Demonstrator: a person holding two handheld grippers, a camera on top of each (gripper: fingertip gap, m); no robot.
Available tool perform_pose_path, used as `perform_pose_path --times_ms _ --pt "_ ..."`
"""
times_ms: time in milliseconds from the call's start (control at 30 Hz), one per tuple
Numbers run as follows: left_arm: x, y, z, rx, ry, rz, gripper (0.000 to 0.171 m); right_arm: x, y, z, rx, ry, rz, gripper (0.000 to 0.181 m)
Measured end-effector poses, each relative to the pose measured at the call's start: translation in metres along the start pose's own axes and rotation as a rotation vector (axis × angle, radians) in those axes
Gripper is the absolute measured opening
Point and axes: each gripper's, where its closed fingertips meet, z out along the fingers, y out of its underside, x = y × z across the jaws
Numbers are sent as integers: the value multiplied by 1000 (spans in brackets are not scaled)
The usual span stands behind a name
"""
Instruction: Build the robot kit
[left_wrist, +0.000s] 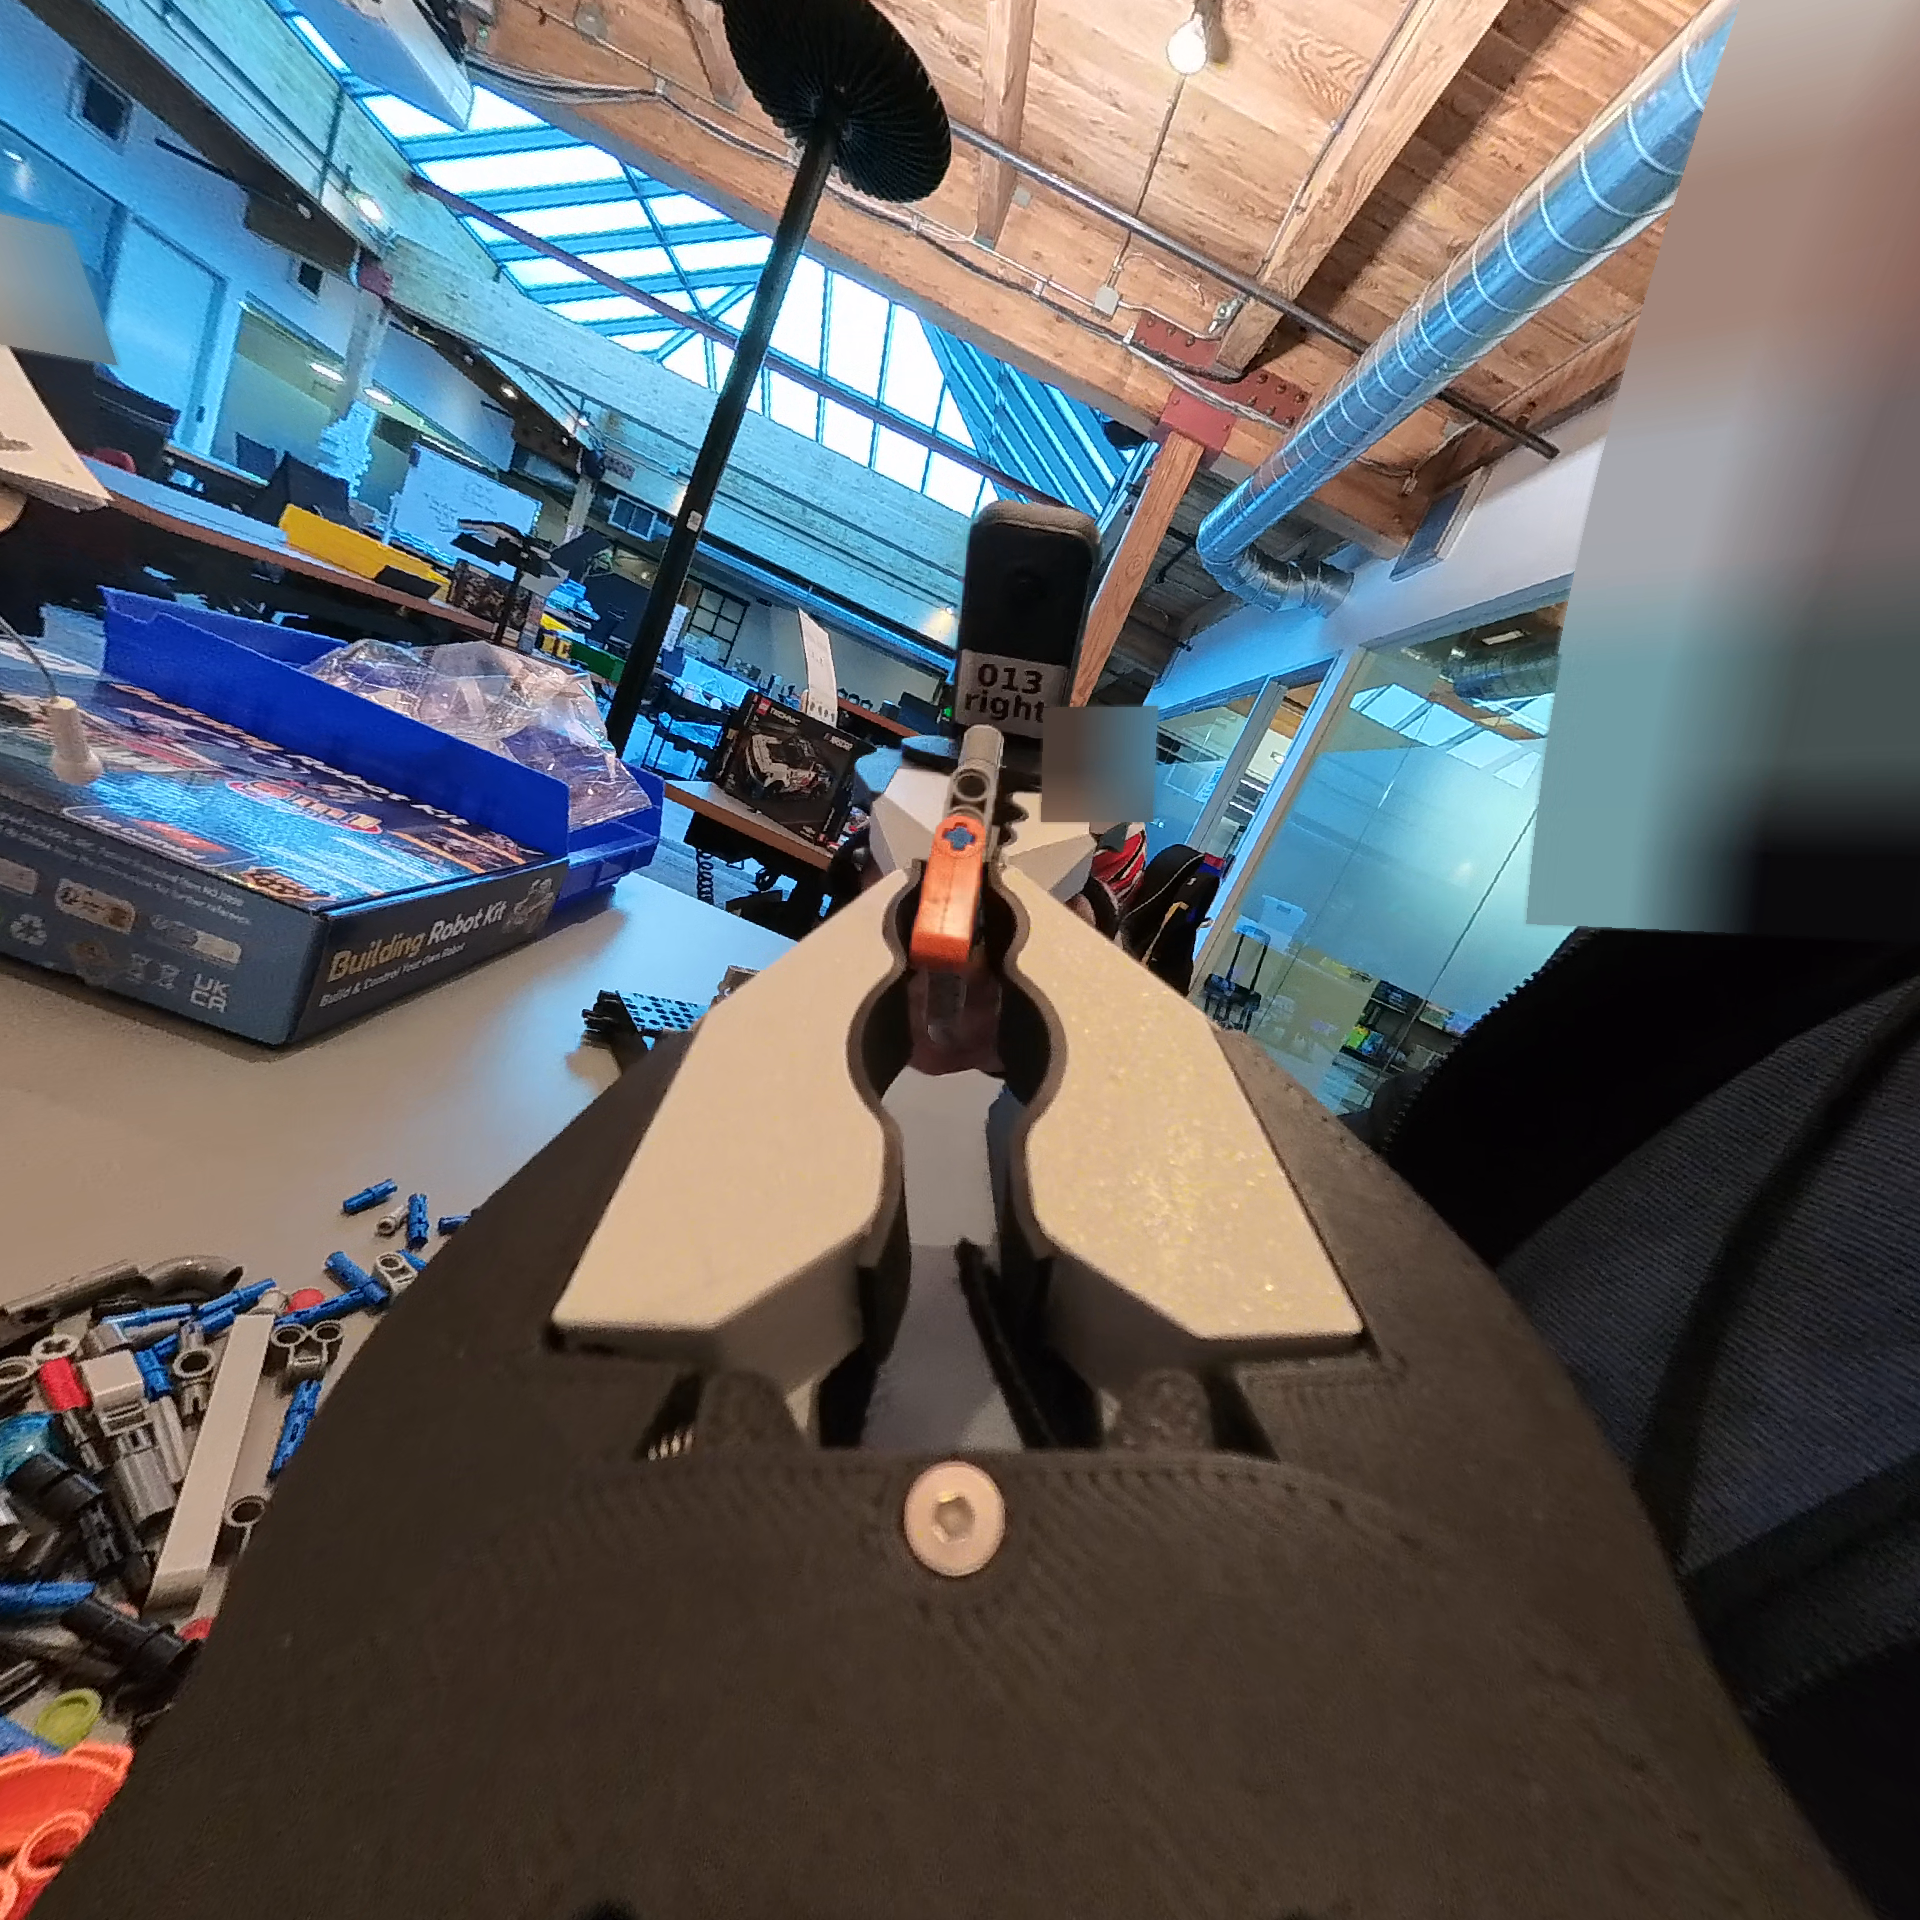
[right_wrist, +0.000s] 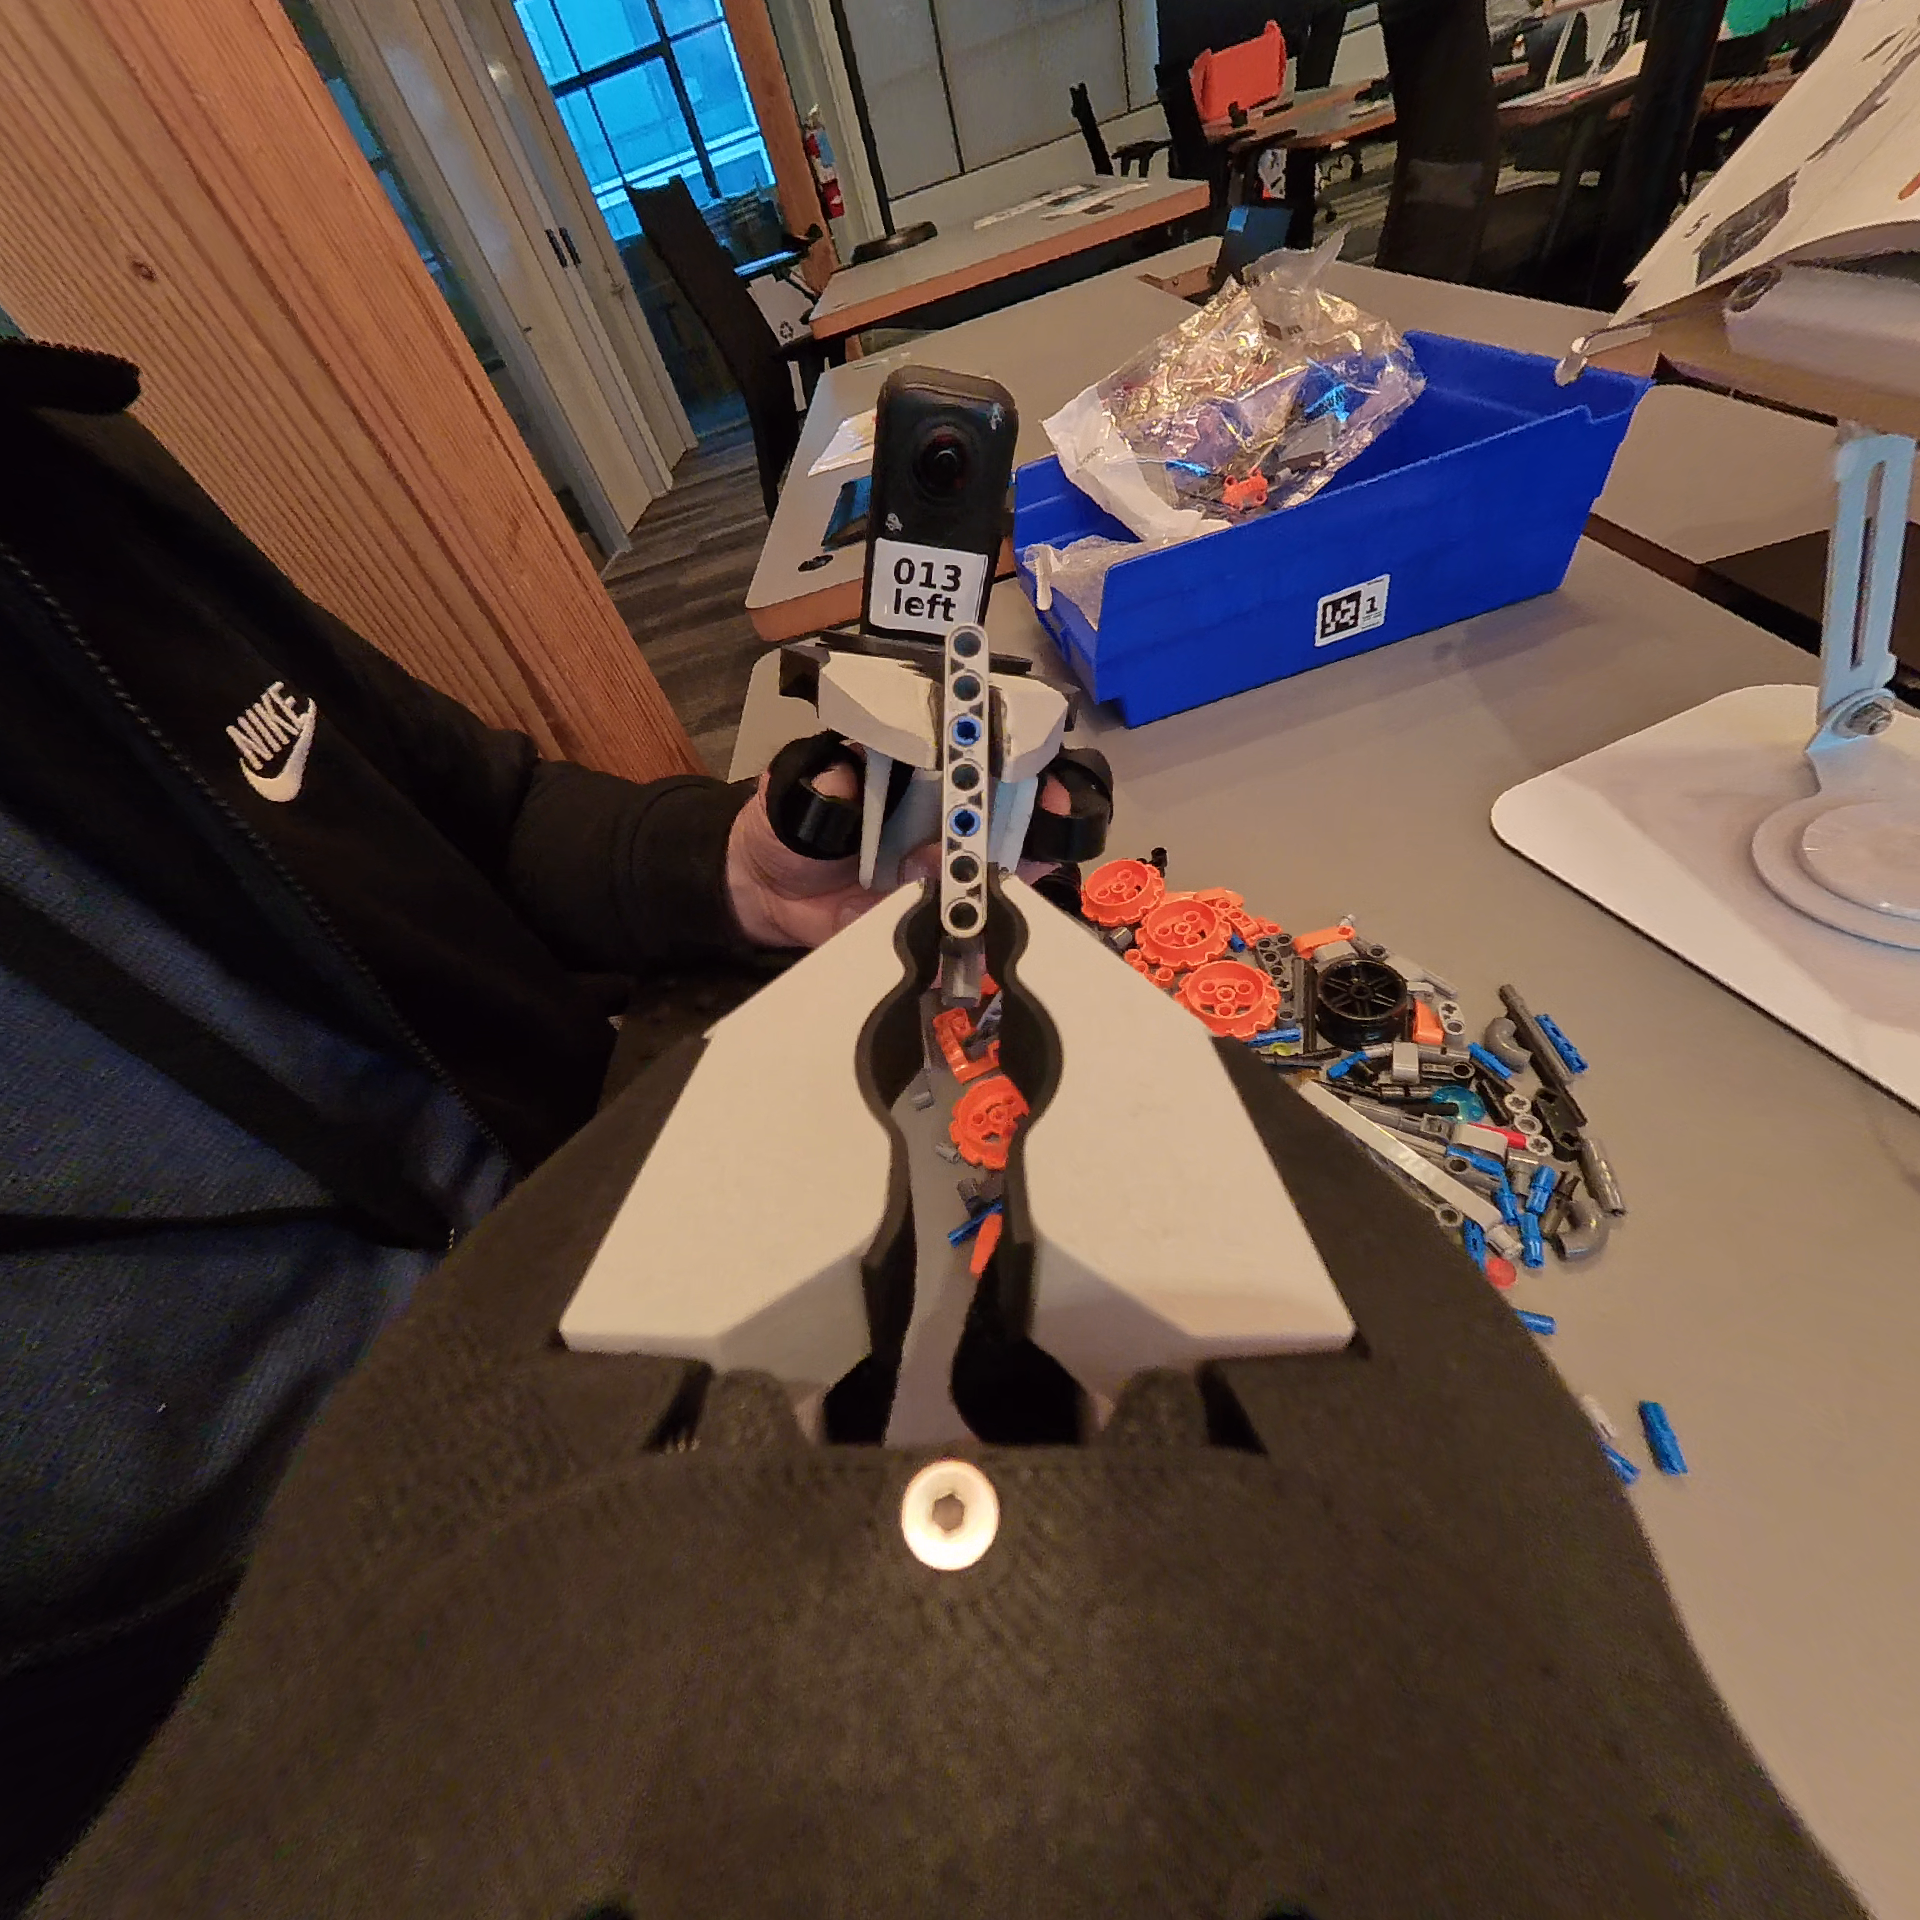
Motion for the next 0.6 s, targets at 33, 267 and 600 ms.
perform_pose_path --times_ms 33,267,600 --pt "0 1 0 -4 -2 2 7 0 1 0 -6 2 -1 6" --pt "-8 2 -1 -12 -55 40 11 6 2 -11 4 26 11 6" --pt "-15 6 -1 -43 -90 58 16 19 2 -46 17 103 17 6"
